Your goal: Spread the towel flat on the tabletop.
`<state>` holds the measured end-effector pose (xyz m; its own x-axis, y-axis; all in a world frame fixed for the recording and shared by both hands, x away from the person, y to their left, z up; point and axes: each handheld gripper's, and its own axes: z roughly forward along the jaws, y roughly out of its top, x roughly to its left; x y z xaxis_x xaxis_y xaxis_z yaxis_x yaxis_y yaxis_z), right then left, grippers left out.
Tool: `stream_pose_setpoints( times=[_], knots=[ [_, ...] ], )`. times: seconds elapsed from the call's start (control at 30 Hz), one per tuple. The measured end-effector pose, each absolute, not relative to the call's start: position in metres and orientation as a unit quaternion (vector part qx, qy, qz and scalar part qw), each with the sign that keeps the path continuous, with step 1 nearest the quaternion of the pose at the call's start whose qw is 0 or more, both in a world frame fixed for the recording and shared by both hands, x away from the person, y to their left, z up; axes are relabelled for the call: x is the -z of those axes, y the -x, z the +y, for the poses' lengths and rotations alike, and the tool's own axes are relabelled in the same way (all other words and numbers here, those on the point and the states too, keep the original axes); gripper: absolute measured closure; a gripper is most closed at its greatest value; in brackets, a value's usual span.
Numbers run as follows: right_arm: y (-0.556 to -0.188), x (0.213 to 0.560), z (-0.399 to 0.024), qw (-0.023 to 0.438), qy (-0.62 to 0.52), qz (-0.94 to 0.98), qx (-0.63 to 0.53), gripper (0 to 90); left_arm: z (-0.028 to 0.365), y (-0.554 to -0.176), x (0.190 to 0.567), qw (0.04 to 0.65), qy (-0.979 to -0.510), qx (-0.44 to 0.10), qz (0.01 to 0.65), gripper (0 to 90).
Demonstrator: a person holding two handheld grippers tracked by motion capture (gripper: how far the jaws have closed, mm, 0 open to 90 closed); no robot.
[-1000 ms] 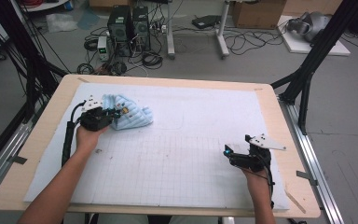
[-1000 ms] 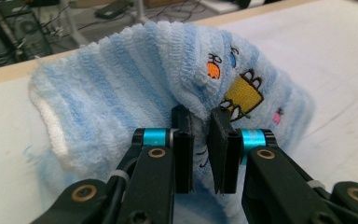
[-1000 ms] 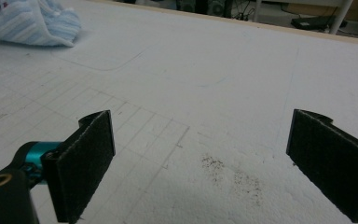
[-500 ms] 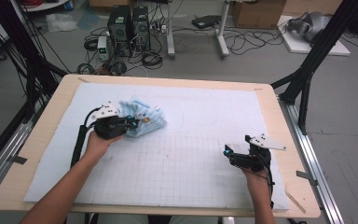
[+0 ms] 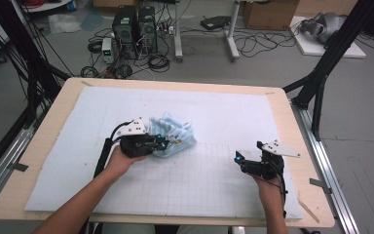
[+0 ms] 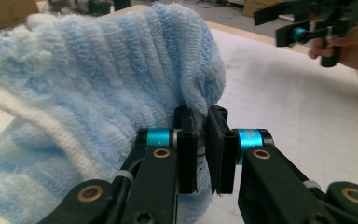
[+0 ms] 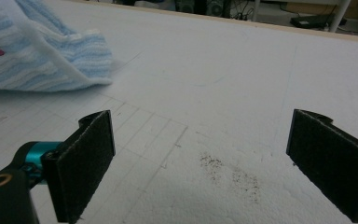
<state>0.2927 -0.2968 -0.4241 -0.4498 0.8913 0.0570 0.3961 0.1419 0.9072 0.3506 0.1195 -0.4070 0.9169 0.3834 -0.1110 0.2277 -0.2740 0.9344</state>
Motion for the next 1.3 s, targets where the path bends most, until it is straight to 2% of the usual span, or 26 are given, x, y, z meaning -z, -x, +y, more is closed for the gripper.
stream_pose_setpoints(
  times=[0.1,0.2,0.23,0.27,0.3,0.33,0.4,0.53,0.67,0.73,0.8,0.87,0.9,0.93,1.1,1.17,1.27,1.3],
  knots=[
    [-0.293,0.424,-0.297,0.262,-0.454,0.708,-0.472,6.9,0.114,-0.345,0.407,0.579,-0.794,-0.052,0.178,82.8],
    [-0.293,0.424,-0.297,0.263,-0.454,0.709,-0.471,6.9,0.112,-0.341,0.409,0.579,-0.792,-0.060,0.182,81.5],
    [-0.293,0.424,-0.297,0.263,-0.453,0.710,-0.471,6.9,0.112,-0.341,0.409,0.579,-0.792,-0.060,0.182,77.0],
    [-0.293,0.424,-0.297,0.263,-0.451,0.711,-0.471,6.9,0.116,-0.344,0.409,0.579,-0.784,-0.077,0.209,66.2],
    [-0.293,0.424,-0.297,0.263,-0.451,0.711,-0.471,6.9,0.116,-0.344,0.409,0.579,-0.784,-0.077,0.209,53.8],
    [-0.292,0.424,-0.297,0.261,-0.454,0.710,-0.470,6.9,0.123,-0.346,0.406,0.585,-0.766,-0.106,0.244,43.2],
    [-0.292,0.425,-0.297,0.259,-0.455,0.711,-0.470,6.9,0.127,-0.347,0.403,0.591,-0.757,-0.123,0.251,37.2],
    [-0.293,0.425,-0.295,0.260,-0.451,0.714,-0.468,6.9,0.140,-0.349,0.395,0.572,-0.751,-0.193,0.267,30.6],
    [-0.294,0.426,-0.290,0.251,-0.447,0.721,-0.467,6.9,0.144,-0.360,0.404,0.544,-0.761,-0.192,0.297,24.0],
    [-0.295,0.426,-0.287,0.248,-0.440,0.726,-0.467,6.9,0.142,-0.365,0.412,0.530,-0.769,-0.179,0.309,24.6],
    [-0.295,0.426,-0.285,0.244,-0.437,0.730,-0.466,6.8,0.139,-0.370,0.418,0.523,-0.780,-0.164,0.302,31.0],
    [-0.298,0.429,-0.276,0.235,-0.425,0.745,-0.457,6.8,0.138,-0.373,0.423,0.522,-0.788,-0.153,0.289,62.8],
    [-0.299,0.429,-0.272,0.233,-0.418,0.752,-0.453,6.9,0.140,-0.374,0.423,0.525,-0.788,-0.158,0.282,74.9],
    [-0.301,0.430,-0.268,0.227,-0.412,0.757,-0.452,6.9,0.141,-0.374,0.422,0.530,-0.784,-0.160,0.281,80.5],
    [-0.312,0.433,-0.242,0.193,-0.385,0.787,-0.443,9.1,0.153,-0.371,0.414,0.549,-0.770,-0.161,0.284,82.3],
    [-0.317,0.430,-0.234,0.182,-0.369,0.790,-0.454,27.5,0.155,-0.370,0.413,0.550,-0.770,-0.163,0.280,82.0],
    [-0.326,0.424,-0.221,0.172,-0.352,0.785,-0.479,43.4,0.162,-0.369,0.412,0.555,-0.764,-0.170,0.281,79.5],
    [-0.326,0.424,-0.221,0.172,-0.352,0.785,-0.479,43.4,0.162,-0.369,0.412,0.555,-0.764,-0.170,0.281,78.6]
  ],
)
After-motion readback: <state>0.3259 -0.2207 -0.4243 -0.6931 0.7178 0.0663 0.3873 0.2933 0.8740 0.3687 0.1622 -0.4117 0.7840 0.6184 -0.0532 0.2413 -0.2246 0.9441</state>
